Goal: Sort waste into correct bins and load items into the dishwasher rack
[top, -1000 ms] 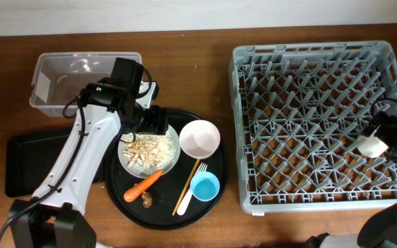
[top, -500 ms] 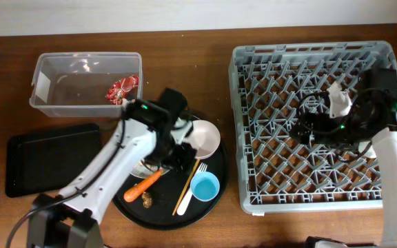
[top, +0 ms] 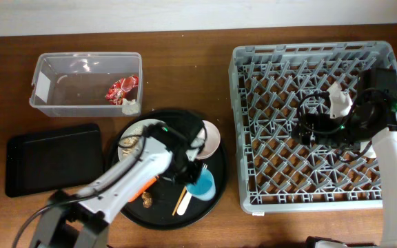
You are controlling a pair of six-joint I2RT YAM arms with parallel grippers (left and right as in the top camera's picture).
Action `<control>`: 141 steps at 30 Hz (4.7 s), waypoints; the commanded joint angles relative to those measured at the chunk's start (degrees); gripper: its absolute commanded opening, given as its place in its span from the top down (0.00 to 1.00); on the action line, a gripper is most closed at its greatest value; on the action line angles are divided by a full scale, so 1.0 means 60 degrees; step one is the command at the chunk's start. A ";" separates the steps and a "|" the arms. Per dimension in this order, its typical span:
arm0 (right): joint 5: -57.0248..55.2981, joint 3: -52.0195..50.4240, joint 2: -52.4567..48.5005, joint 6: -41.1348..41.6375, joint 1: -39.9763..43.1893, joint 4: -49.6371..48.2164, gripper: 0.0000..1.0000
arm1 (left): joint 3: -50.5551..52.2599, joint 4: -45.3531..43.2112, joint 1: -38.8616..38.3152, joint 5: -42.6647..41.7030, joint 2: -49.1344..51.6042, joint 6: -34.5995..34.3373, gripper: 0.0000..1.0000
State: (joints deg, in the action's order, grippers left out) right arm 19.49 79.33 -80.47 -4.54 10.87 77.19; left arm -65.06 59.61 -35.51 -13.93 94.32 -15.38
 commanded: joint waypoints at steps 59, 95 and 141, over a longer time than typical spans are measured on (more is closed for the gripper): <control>-0.0954 0.1330 -0.0608 -0.0299 0.1147 -0.1545 0.64 | -0.2200 -0.0131 0.2823 -0.0160 0.0251 0.0980 0.23; 0.0142 0.1326 -0.1585 0.0222 -0.1035 -0.0801 0.01 | -0.2200 0.0091 0.3002 0.0550 -0.0047 0.0499 0.17; -1.5489 0.4313 -0.5756 0.2412 -0.0976 -0.4743 0.96 | -0.2200 0.1177 0.5635 0.1042 -0.0055 -0.0652 0.16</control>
State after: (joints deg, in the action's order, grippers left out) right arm -62.22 105.19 -108.66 9.87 3.22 49.74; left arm -78.11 67.02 -2.11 -8.10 95.35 -18.52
